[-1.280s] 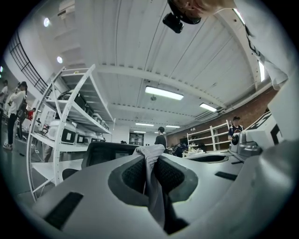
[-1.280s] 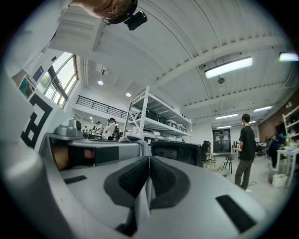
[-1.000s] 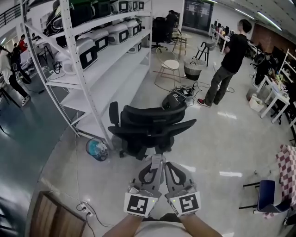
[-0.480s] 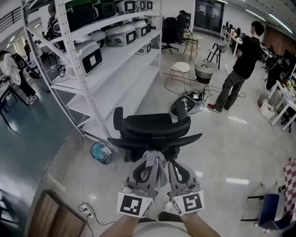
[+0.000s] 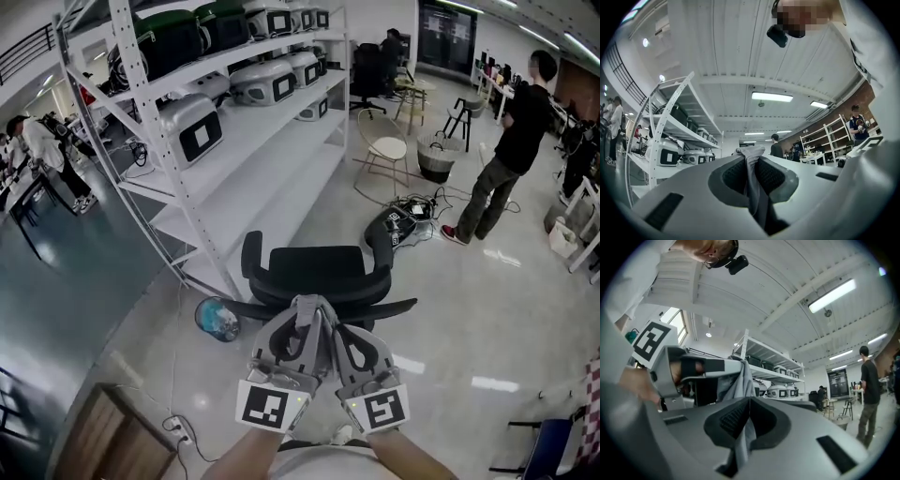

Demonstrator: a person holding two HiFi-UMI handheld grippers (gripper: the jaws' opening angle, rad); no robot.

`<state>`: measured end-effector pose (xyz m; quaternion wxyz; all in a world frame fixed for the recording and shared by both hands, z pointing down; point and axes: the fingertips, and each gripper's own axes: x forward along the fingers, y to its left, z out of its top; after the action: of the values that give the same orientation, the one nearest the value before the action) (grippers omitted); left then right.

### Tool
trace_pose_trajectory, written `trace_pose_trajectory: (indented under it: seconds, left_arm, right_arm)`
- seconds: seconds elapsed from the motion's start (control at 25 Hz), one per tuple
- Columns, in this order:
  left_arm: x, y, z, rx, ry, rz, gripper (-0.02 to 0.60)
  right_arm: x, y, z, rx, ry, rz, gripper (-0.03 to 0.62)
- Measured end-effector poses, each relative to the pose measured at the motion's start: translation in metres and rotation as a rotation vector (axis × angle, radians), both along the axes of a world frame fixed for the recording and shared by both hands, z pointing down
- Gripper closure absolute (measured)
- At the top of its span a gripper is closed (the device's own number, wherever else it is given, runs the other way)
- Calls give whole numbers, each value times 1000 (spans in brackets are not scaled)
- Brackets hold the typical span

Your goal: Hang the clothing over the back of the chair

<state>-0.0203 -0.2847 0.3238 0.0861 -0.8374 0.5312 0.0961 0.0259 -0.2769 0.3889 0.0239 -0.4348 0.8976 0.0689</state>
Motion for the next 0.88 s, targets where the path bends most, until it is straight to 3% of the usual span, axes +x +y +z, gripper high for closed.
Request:
trace_pose_trajectory:
  seconds: [0.2, 0.36, 0.6, 0.88]
  left_arm:
    - [0, -22, -24, 44, -13, 17, 546]
    - [-2, -49, -49, 73, -68, 23, 546]
    - [-7, -91, -80, 136, -50, 21, 546]
    - [-7, -138, -115, 150, -81, 34, 546]
  right_arm:
    - [0, -11, -17, 34, -12, 20, 579]
    - [1, -9, -23, 60, -25, 46, 579]
    - [-8, -6, -18, 51, 15, 45, 579]
    - [-2, -4, -20, 52, 15, 78, 579]
